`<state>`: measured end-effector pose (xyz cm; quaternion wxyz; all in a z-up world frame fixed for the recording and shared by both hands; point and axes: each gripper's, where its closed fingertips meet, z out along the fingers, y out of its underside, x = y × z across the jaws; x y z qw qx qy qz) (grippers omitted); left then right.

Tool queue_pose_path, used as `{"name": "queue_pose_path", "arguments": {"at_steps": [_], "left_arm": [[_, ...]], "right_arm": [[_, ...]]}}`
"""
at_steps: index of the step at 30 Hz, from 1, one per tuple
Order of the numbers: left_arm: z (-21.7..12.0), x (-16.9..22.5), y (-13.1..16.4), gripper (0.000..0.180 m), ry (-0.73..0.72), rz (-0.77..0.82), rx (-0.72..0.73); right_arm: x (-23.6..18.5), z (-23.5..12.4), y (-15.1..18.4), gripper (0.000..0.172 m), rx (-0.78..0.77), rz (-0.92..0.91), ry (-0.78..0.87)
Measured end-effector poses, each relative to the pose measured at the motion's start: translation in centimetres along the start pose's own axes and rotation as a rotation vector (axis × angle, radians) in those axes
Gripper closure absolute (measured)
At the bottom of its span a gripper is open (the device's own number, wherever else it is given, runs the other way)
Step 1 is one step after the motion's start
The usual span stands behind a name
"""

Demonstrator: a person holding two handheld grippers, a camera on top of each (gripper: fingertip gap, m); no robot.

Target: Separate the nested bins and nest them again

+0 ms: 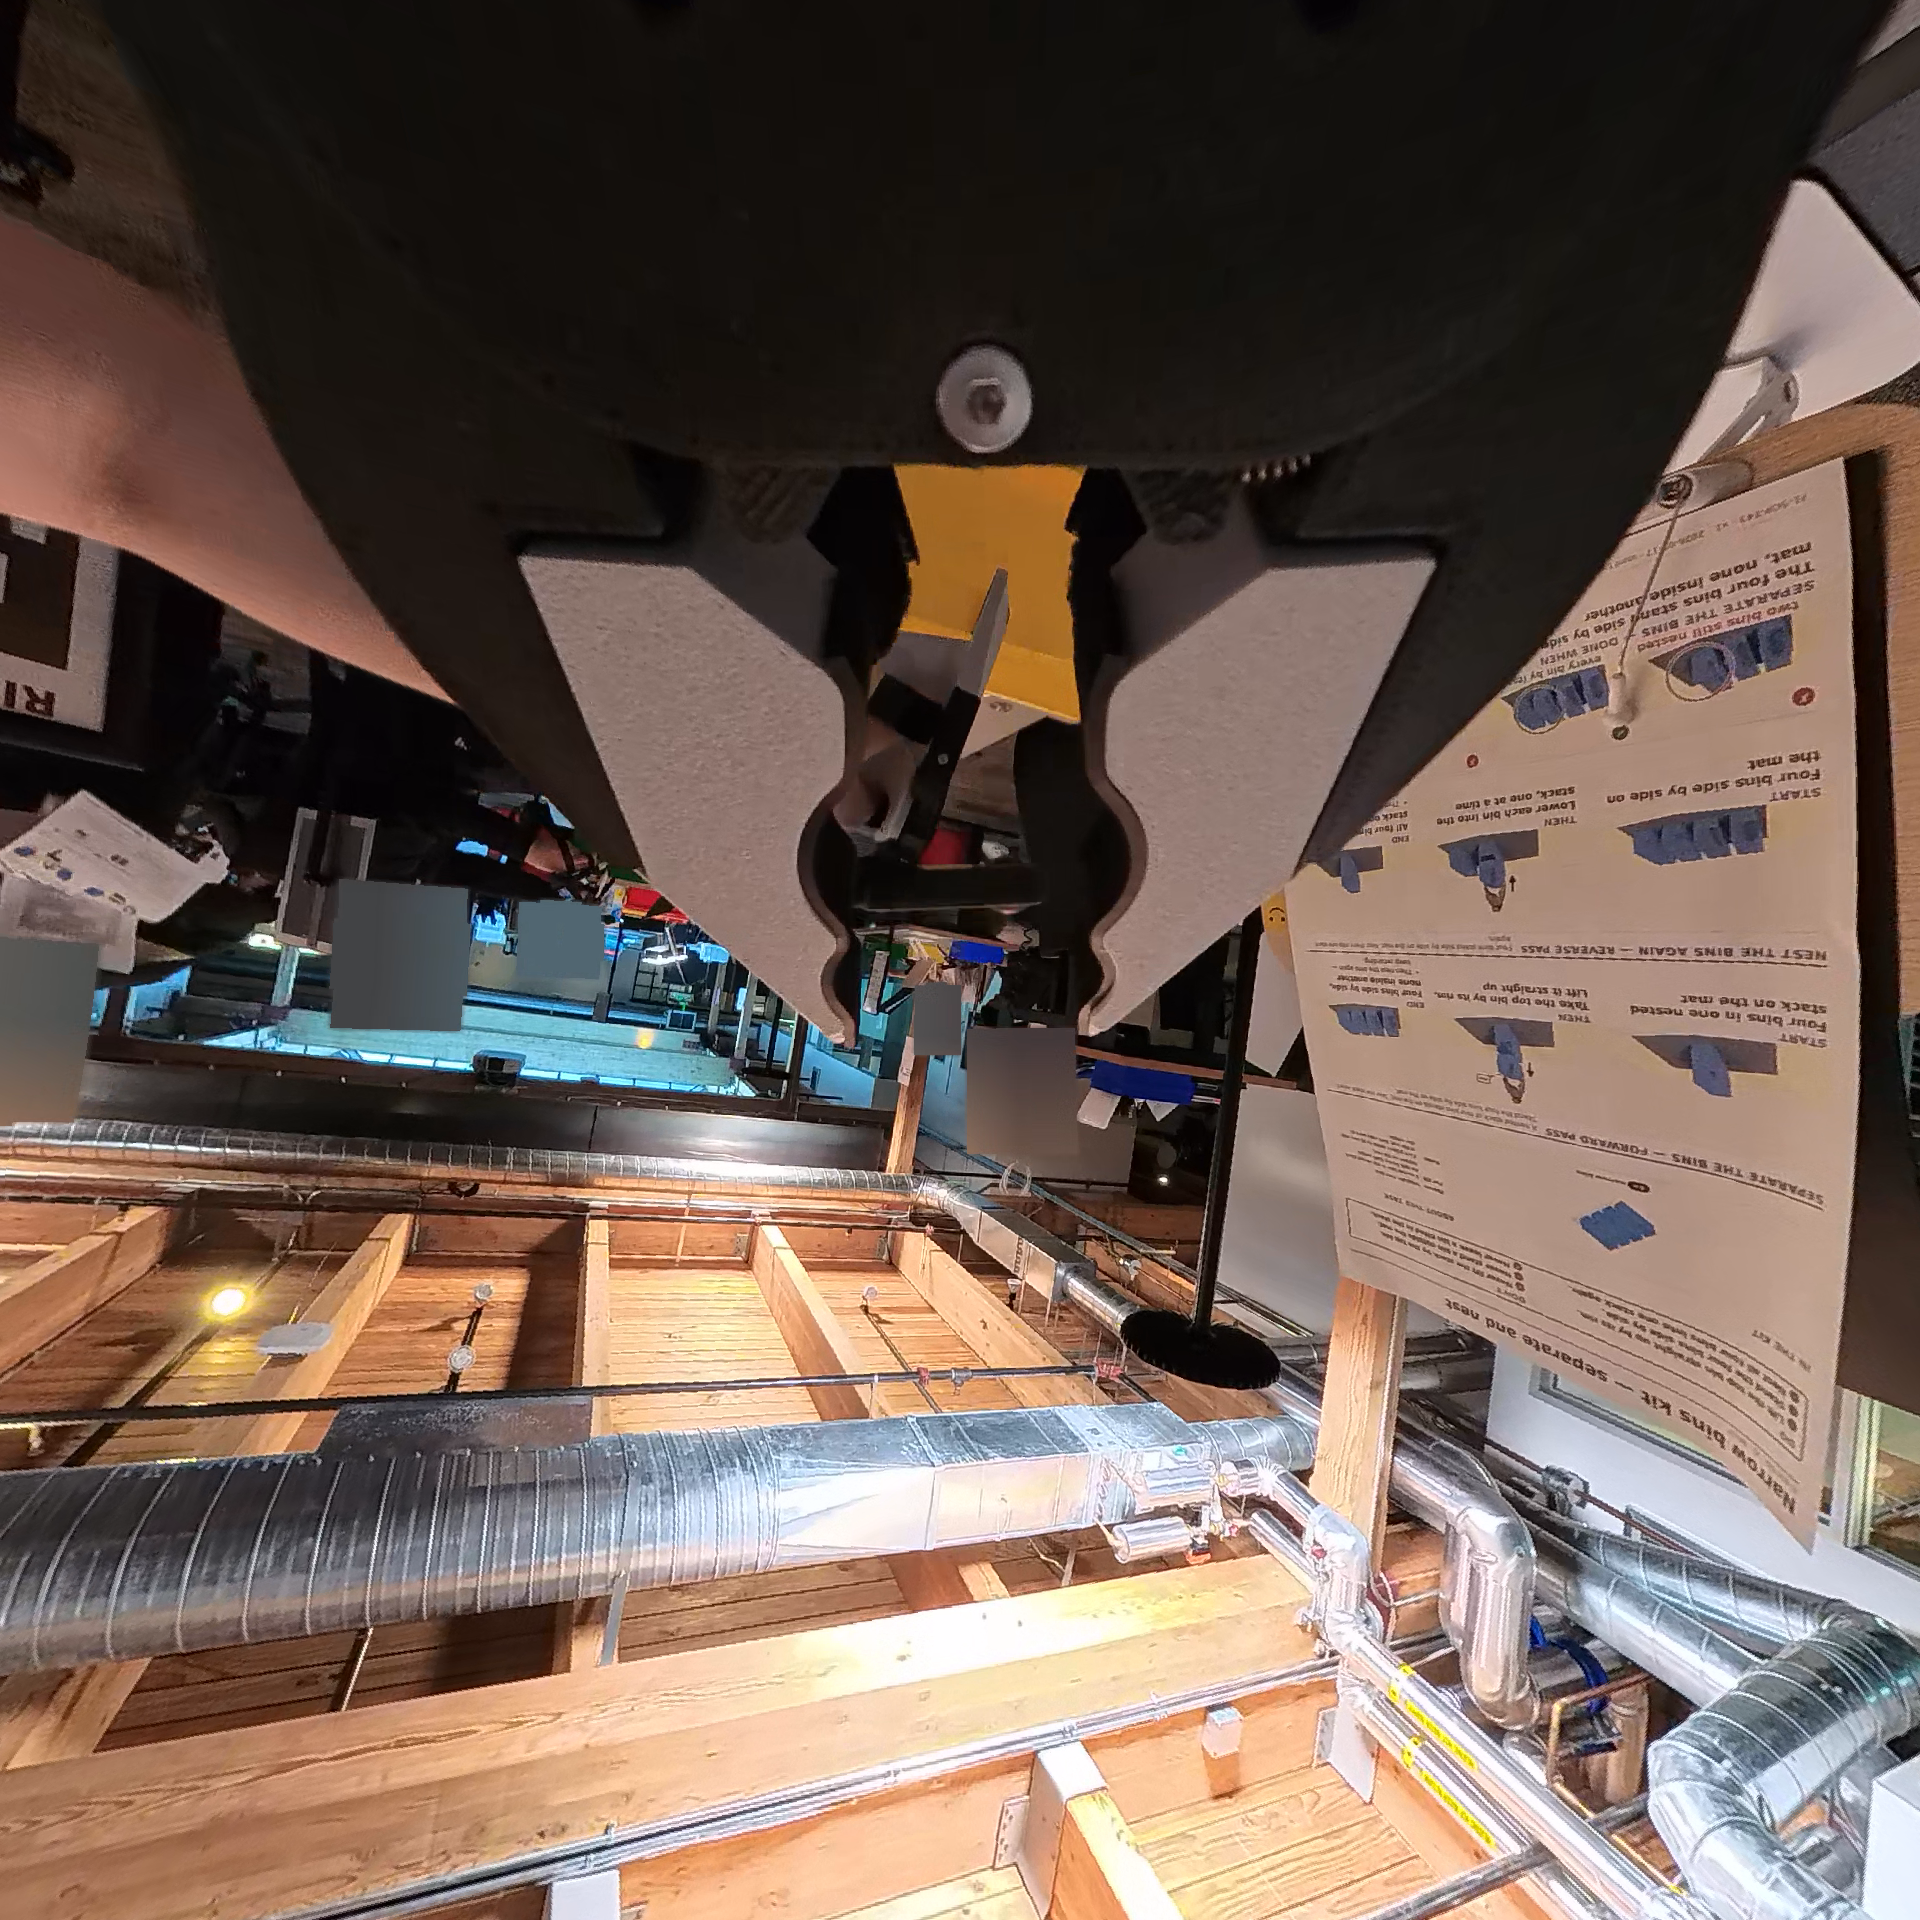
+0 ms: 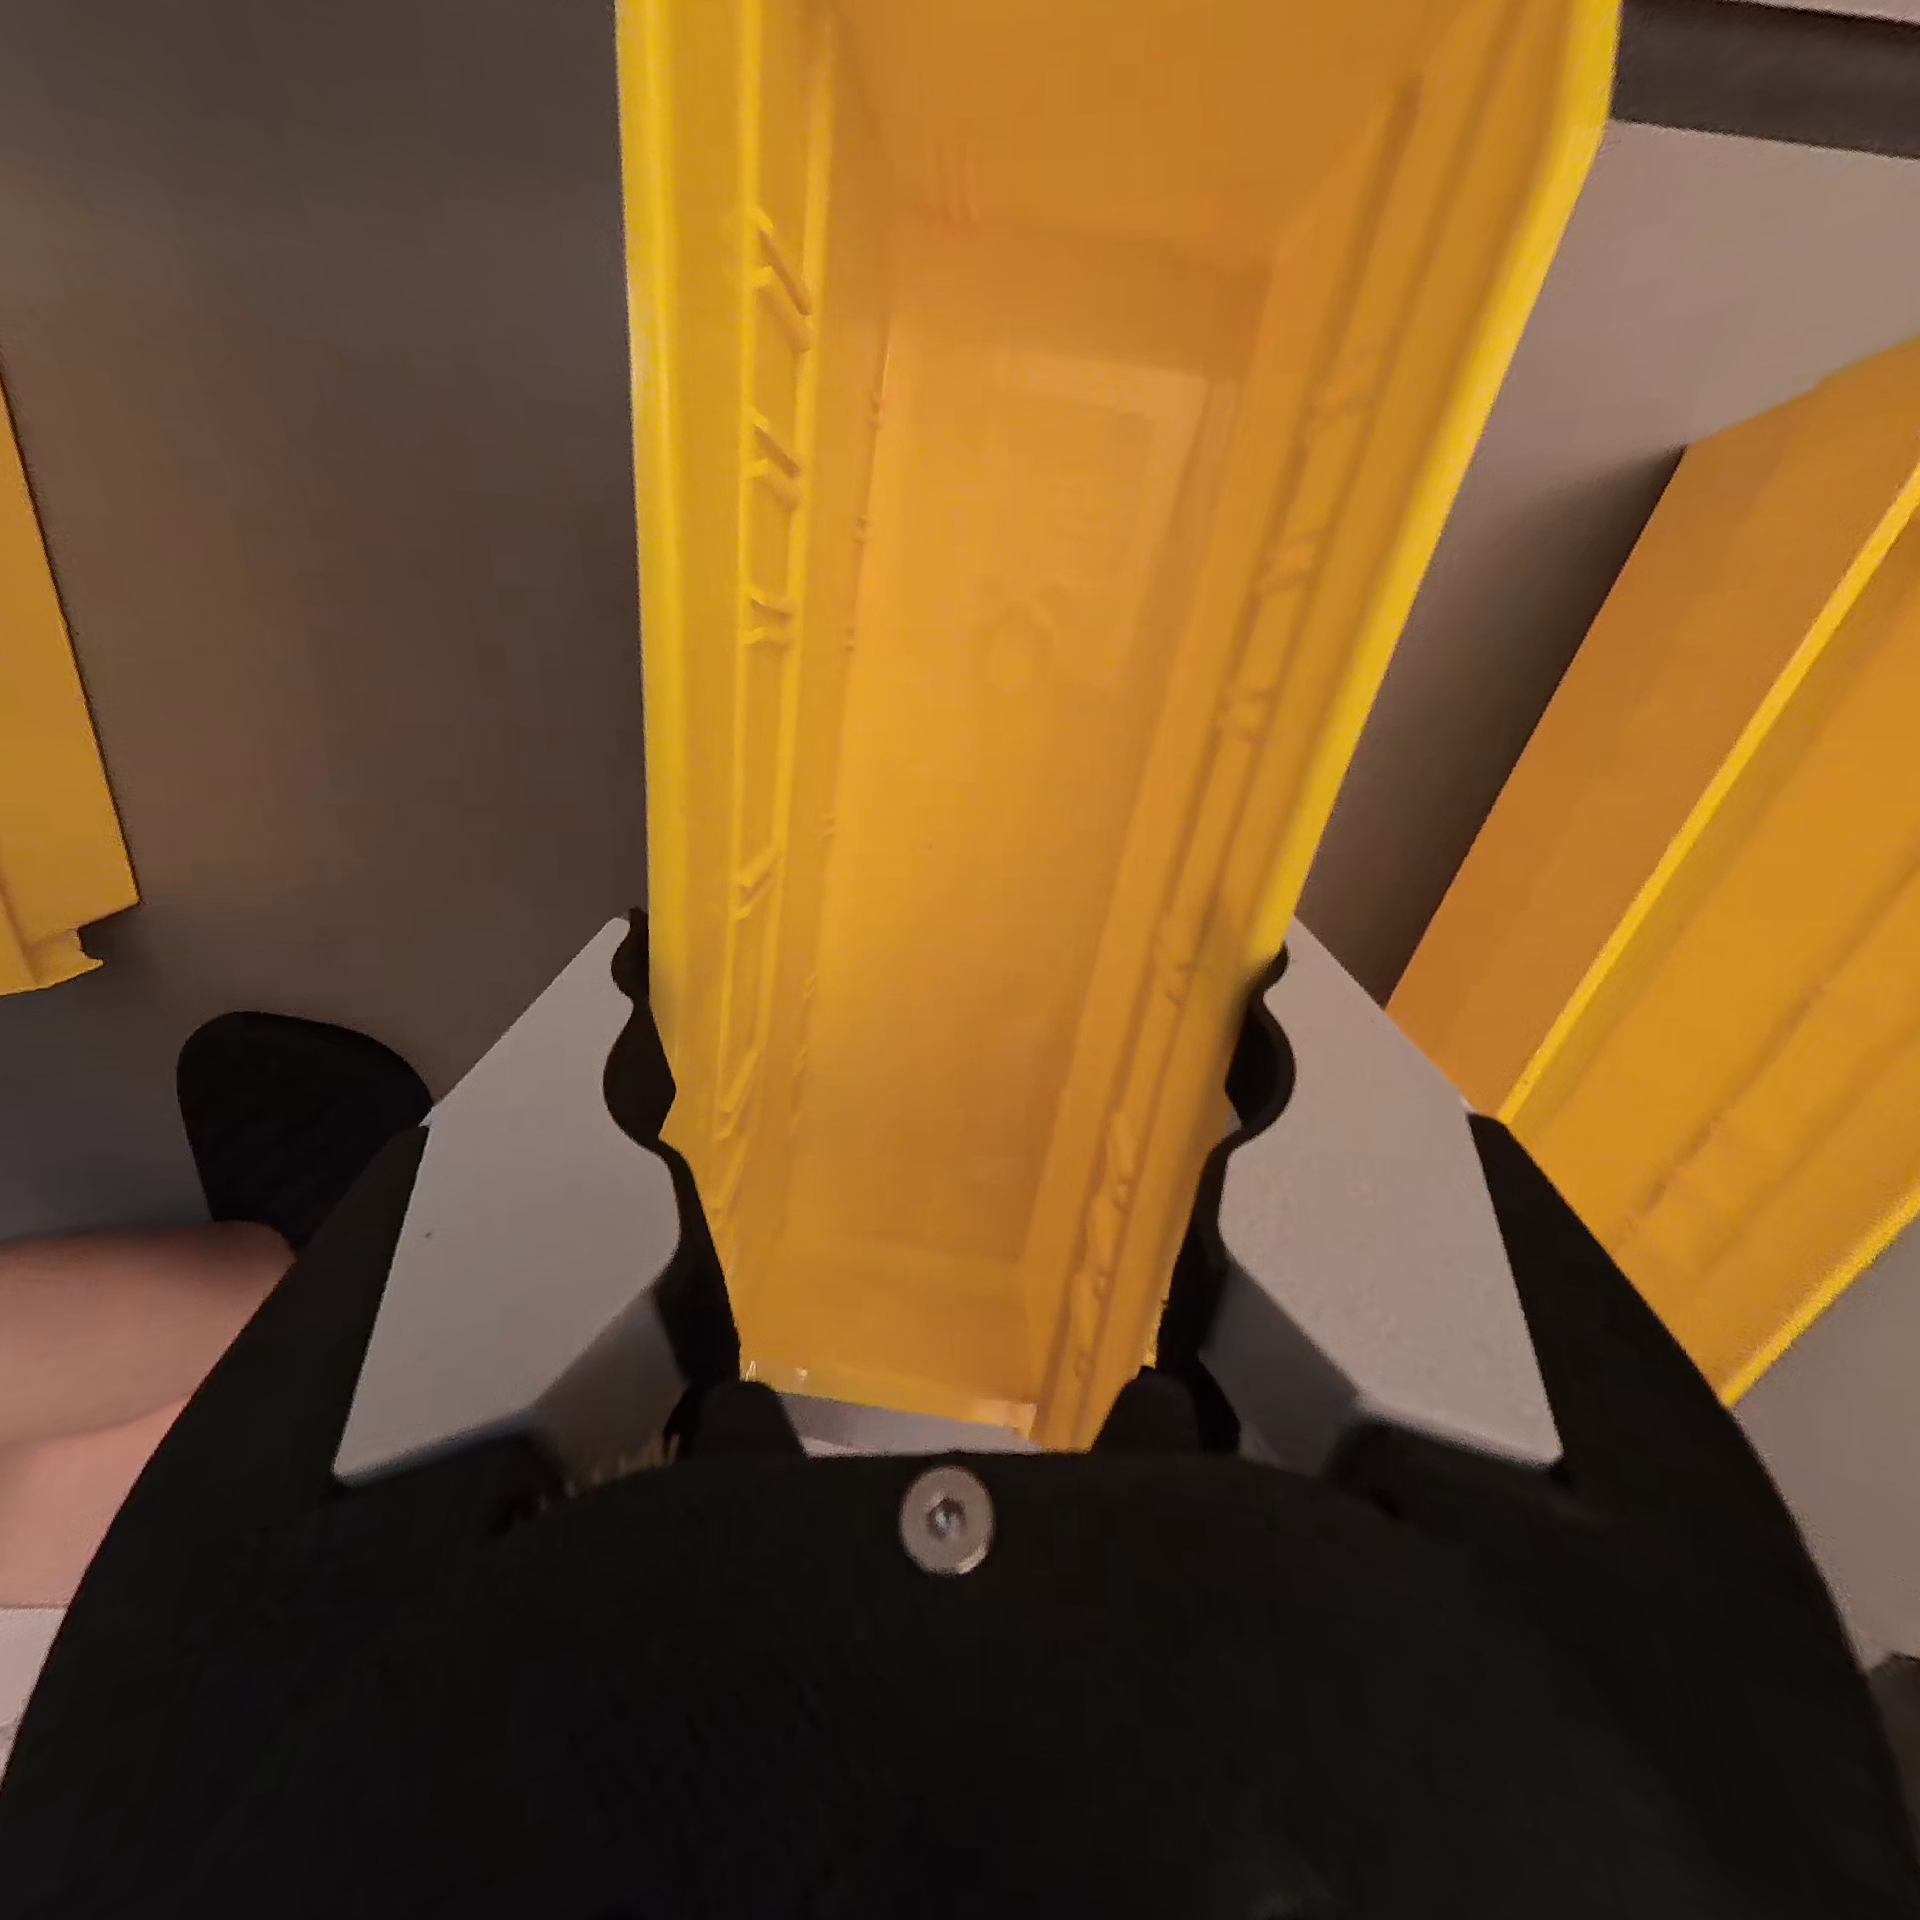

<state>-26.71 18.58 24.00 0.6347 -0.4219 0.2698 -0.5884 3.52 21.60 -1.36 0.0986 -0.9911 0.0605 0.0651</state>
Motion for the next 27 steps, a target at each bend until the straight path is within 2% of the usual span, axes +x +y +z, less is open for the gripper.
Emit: {"name": "queue_pose_path", "arguments": {"at_steps": [13,27], "left_arm": [[0.4,0.4,0.4,0.142,0.003,0.005,-0.019],[0.8,0.5,0.8,0.142,0.006,-0.003,-0.035]], "right_arm": [[0.5,4.1,-0.6,0.060,0.074,-0.009,-0.010],[0.5,5.0,-1.5,0.062,0.205,-0.025,0.029]]}}
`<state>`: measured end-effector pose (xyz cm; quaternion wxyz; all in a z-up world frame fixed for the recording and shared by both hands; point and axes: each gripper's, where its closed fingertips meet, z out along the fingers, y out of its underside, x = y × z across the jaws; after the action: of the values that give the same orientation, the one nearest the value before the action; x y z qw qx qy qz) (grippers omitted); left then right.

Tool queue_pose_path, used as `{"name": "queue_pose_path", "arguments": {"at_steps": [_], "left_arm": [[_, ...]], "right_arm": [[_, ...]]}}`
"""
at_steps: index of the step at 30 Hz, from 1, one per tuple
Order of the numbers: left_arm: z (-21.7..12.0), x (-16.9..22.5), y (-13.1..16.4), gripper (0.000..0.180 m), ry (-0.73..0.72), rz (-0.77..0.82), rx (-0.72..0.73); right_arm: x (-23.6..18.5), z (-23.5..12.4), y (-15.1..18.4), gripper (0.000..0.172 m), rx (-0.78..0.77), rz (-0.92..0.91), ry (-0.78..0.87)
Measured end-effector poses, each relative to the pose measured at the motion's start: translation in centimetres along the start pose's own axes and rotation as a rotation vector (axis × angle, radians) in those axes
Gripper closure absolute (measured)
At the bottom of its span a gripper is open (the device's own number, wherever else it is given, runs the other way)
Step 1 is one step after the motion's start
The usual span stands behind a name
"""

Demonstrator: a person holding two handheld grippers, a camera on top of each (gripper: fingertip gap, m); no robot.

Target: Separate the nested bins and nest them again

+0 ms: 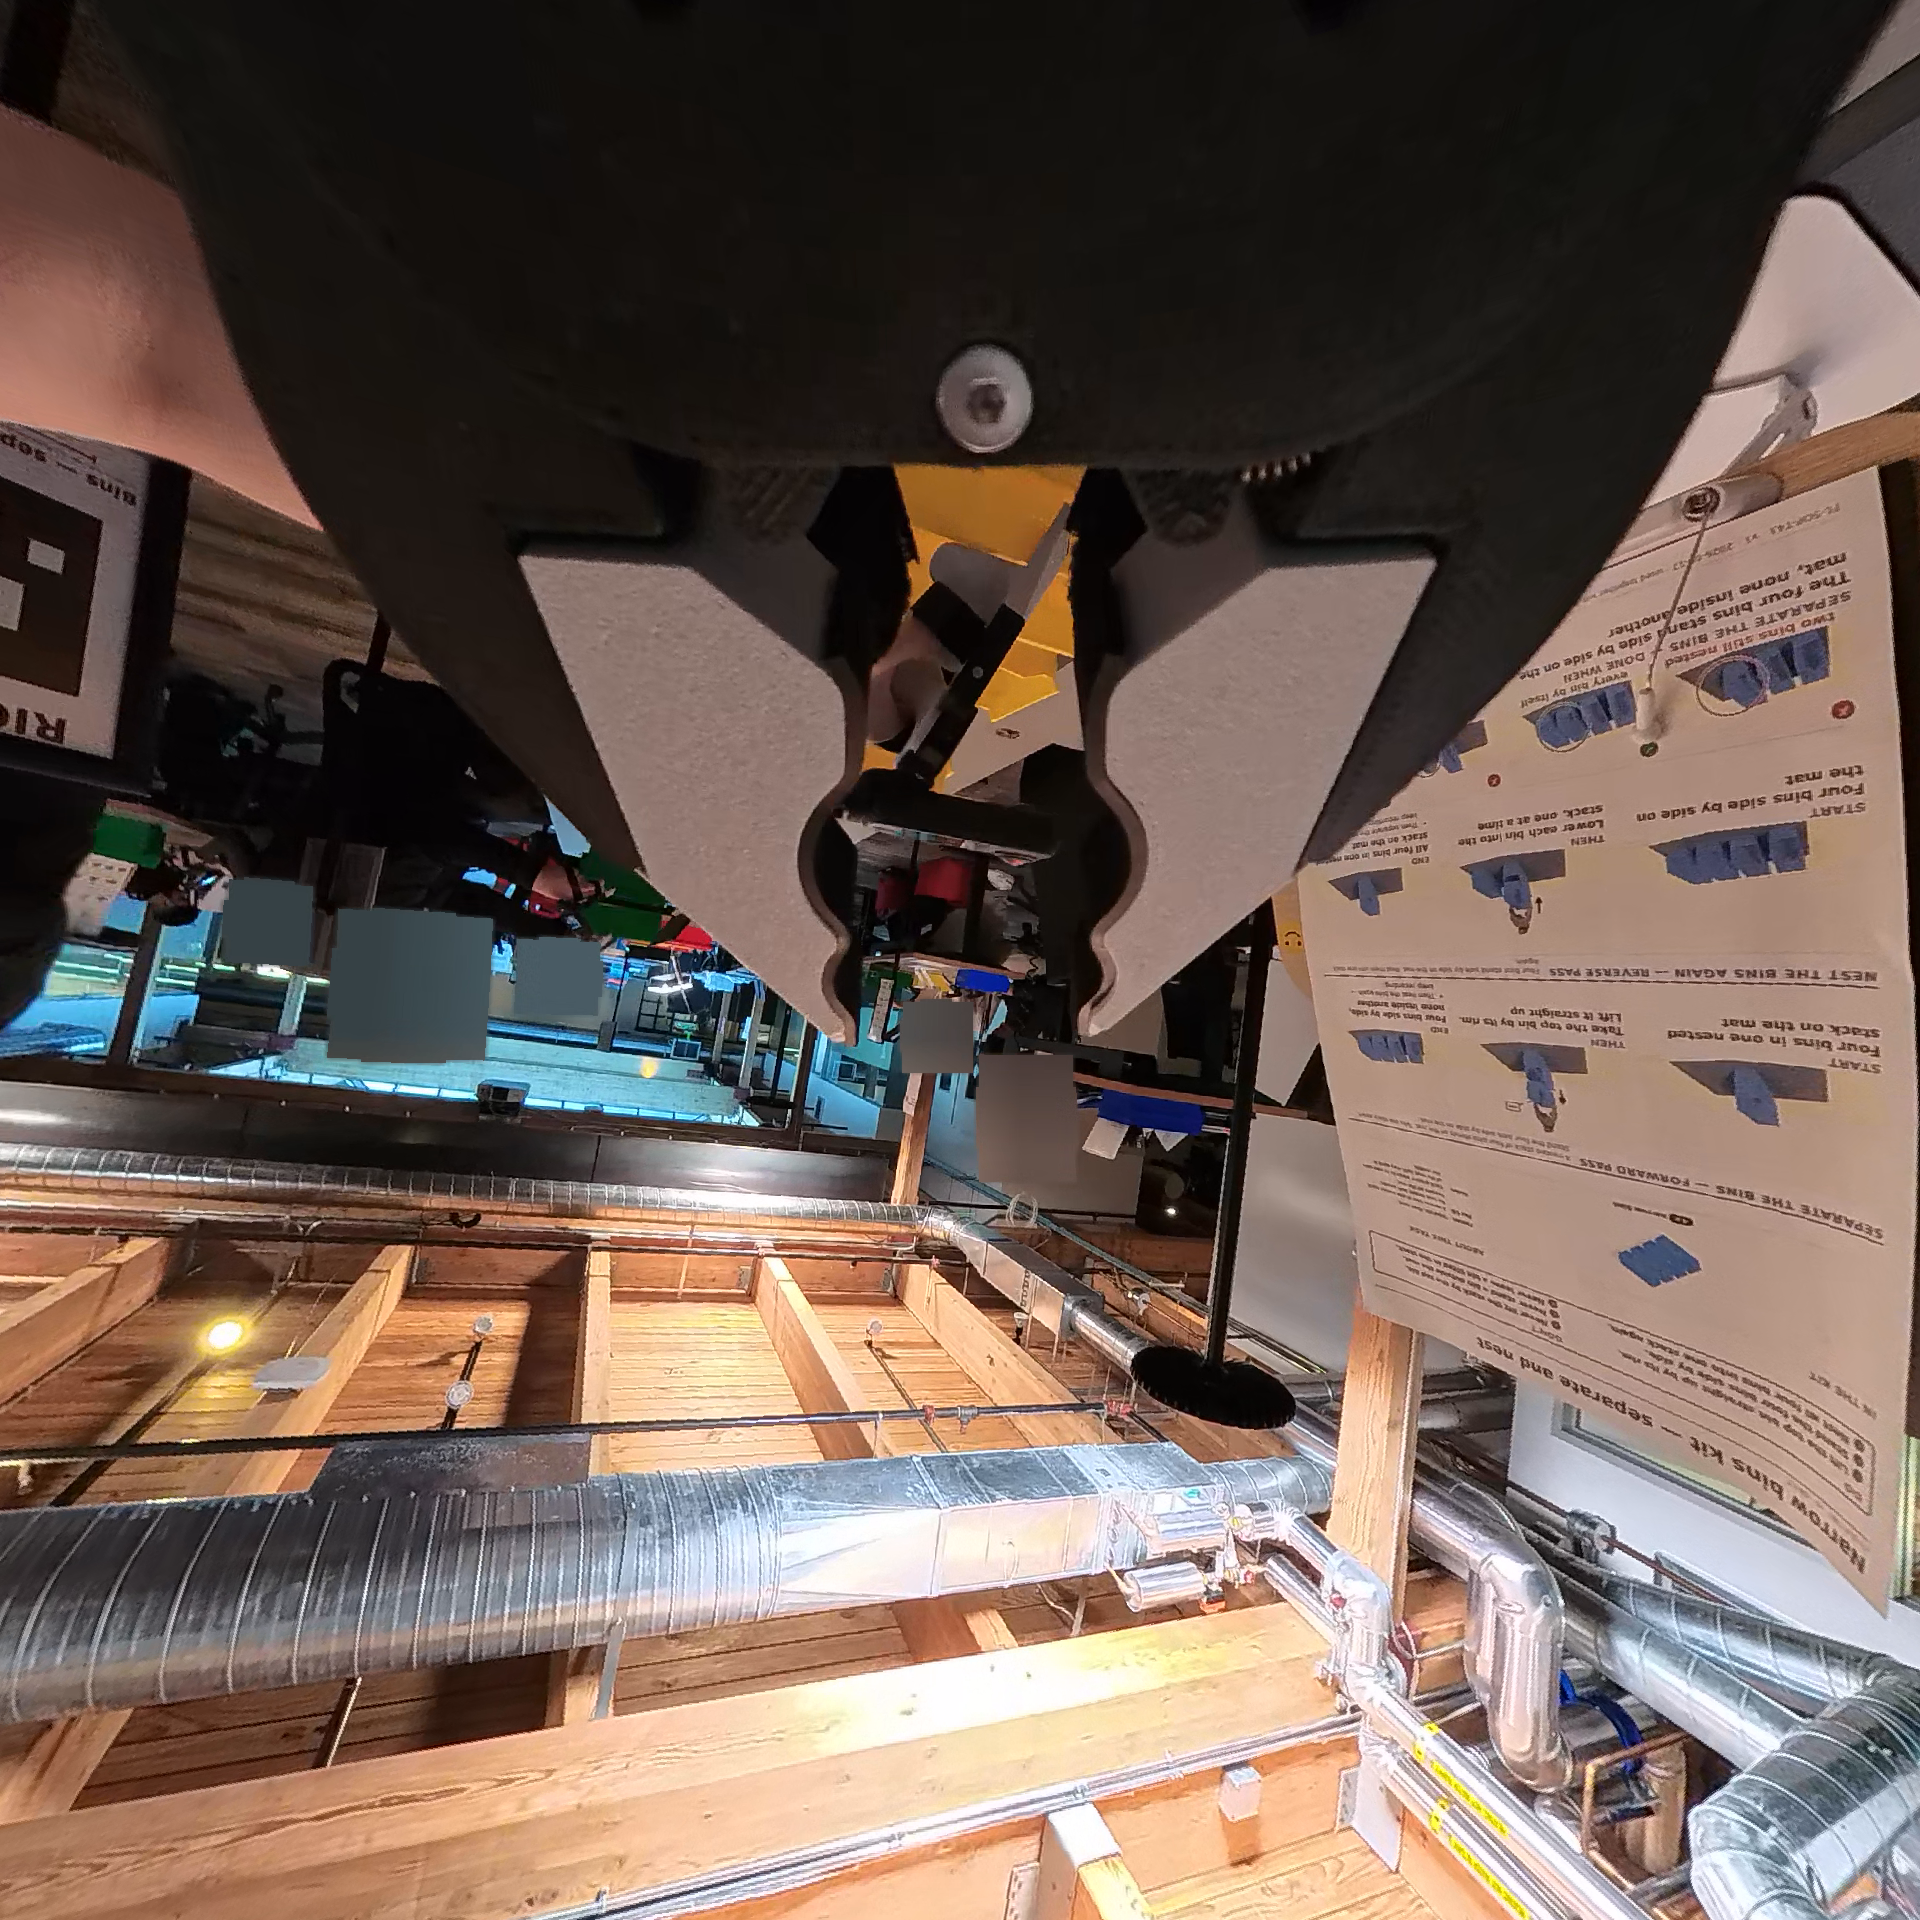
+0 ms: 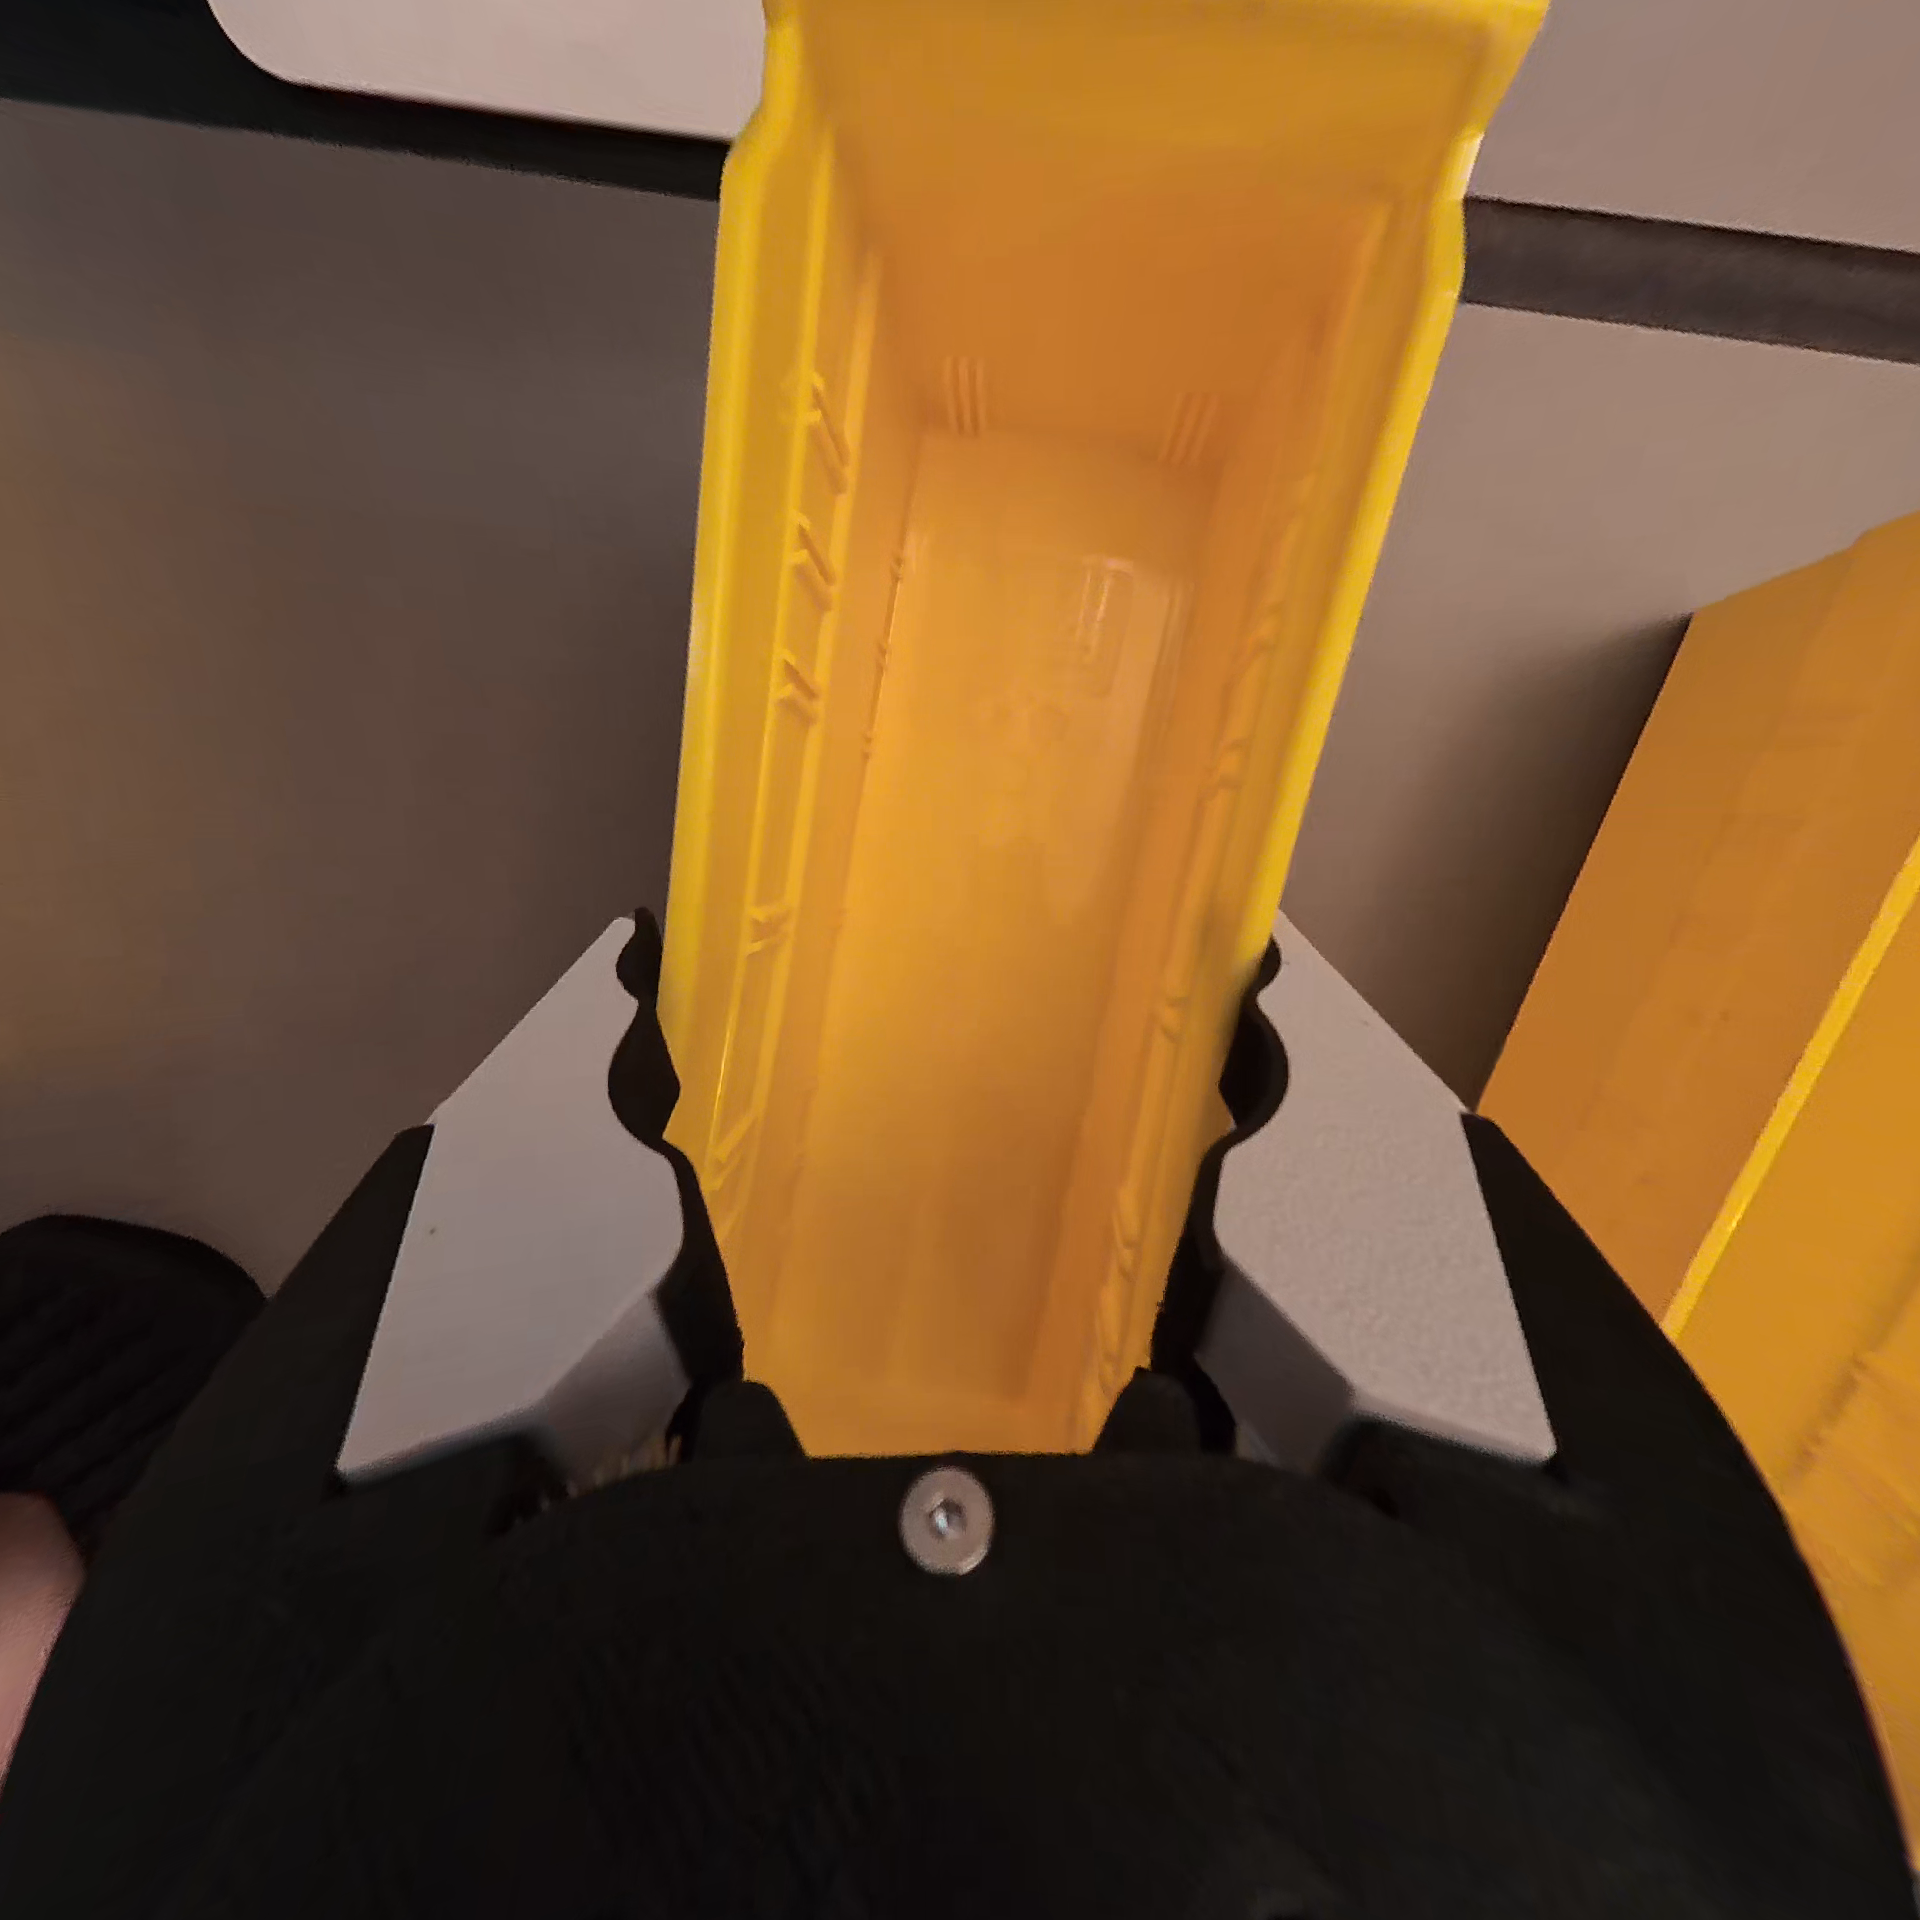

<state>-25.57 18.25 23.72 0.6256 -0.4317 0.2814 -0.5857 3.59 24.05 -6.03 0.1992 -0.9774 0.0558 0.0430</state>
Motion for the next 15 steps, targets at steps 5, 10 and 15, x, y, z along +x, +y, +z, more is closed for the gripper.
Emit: {"name": "queue_pose_path", "arguments": {"at_steps": [5,10,15], "left_arm": [[0.0,0.0,0.0,0.143,-0.002,0.001,0.001],[0.1,0.0,0.1,0.142,-0.001,-0.002,-0.006],[0.2,0.1,0.3,0.142,0.000,-0.005,-0.016]], "right_arm": [[-0.2,-0.5,-0.3,0.063,0.065,-0.012,0.004],[0.1,-0.2,-0.4,0.058,0.093,-0.007,0.004],[0.2,0.5,0.5,0.054,0.033,-0.010,0.022]]}}
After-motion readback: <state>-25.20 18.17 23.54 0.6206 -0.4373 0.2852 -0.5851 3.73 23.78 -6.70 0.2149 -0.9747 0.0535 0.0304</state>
